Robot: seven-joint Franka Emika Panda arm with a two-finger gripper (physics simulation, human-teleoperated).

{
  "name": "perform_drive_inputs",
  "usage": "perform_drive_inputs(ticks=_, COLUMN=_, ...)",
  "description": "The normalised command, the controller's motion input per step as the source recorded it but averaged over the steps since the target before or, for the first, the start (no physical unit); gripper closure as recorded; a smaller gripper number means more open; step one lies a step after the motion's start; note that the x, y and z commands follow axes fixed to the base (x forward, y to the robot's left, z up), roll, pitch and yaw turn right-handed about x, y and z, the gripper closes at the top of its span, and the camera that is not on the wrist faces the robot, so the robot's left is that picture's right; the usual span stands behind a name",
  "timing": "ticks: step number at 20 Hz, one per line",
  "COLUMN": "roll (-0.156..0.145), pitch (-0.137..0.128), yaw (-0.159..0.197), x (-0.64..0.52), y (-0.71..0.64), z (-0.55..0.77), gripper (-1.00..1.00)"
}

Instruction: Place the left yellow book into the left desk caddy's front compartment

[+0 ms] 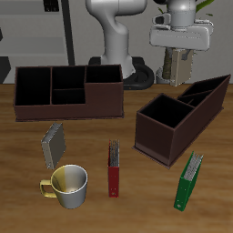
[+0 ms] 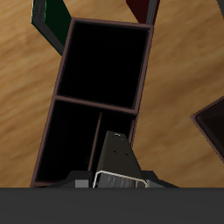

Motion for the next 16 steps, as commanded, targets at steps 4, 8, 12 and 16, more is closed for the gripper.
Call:
perform_drive_inputs(ticks=4, roll=0.004, pitch=0.007, yaw=-0.004, x=0.09, y=0.01, z=-0.11, gripper=1.00)
perform_drive_inputs(ticks=8, roll=-0.004, pitch=0.018, yaw=-0.016, x=0.07, y=-0.08, z=-0.09, gripper=1.00)
perform_drive_inputs(ticks=12, roll=-0.022, pitch=0.014, yaw=-0.008, x=0.07, y=-0.07, z=-0.07, gripper=1.00)
perform_drive_inputs(ticks=16, roll=0.009, pitch=0.034, yaw=-0.011, x=0.11, y=0.01, z=-0.21, gripper=1.00)
